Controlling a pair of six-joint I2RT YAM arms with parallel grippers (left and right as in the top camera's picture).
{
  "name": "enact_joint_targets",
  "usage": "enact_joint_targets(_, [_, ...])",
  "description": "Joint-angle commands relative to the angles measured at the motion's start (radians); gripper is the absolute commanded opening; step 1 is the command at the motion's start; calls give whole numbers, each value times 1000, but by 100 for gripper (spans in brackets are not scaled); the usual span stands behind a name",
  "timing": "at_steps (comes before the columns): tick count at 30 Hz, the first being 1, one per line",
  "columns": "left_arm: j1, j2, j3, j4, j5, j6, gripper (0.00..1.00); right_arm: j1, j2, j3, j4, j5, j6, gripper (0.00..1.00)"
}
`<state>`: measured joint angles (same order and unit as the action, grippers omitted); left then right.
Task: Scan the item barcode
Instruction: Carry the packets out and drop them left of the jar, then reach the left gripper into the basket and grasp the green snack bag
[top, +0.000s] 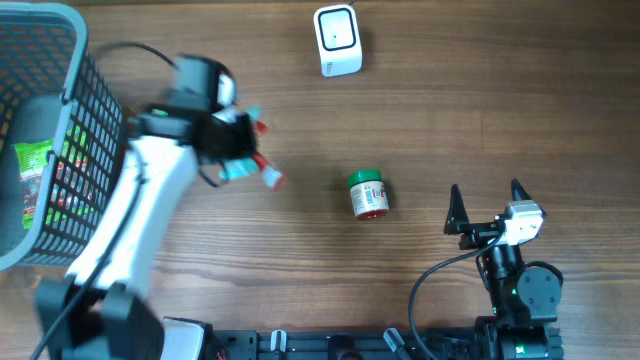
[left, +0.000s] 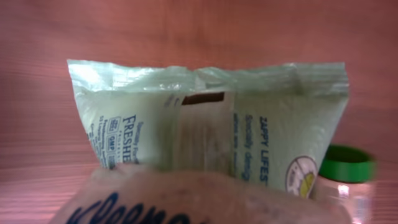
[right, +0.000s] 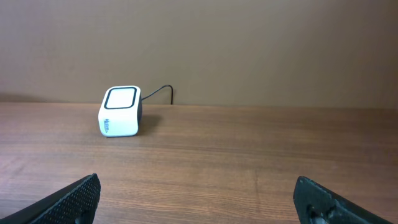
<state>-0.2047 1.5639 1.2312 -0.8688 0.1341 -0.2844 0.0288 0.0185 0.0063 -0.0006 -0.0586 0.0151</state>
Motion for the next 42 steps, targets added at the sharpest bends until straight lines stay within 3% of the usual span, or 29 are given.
enact_joint_targets(1, [-106, 90, -170, 200, -21, -88, 4, -4, -1, -1, 3, 10, 13, 100])
enact_joint_targets(4, [-164, 174, -212, 296, -22, -88, 4, -4, -1, -1, 3, 10, 13, 100])
enact_joint_targets(5, [-183, 208, -213, 317, -22, -88, 18, -4, -1, -1, 3, 10, 14, 100])
enact_joint_targets(6, [-197, 230, -213, 335, -20, -90, 43, -4, -1, -1, 3, 10, 13, 100])
enact_joint_targets(10, [-239, 261, -212, 377, -20, -91, 100, -4, -1, -1, 3, 10, 13, 100])
enact_joint_targets(21, [-244, 100, -47, 258, -53, -90, 100, -4, -1, -1, 3, 10, 14, 100])
enact_joint_targets(31, [-180, -11, 344, -129, -271, -21, 100, -4, -1, -1, 3, 10, 14, 100])
enact_joint_targets(36, [-35, -27, 559, -245, -486, 58, 100, -4, -1, -1, 3, 10, 14, 100])
enact_joint_targets(42, [241, -34, 675, -214, -540, 145, 100, -4, -1, -1, 3, 10, 13, 100])
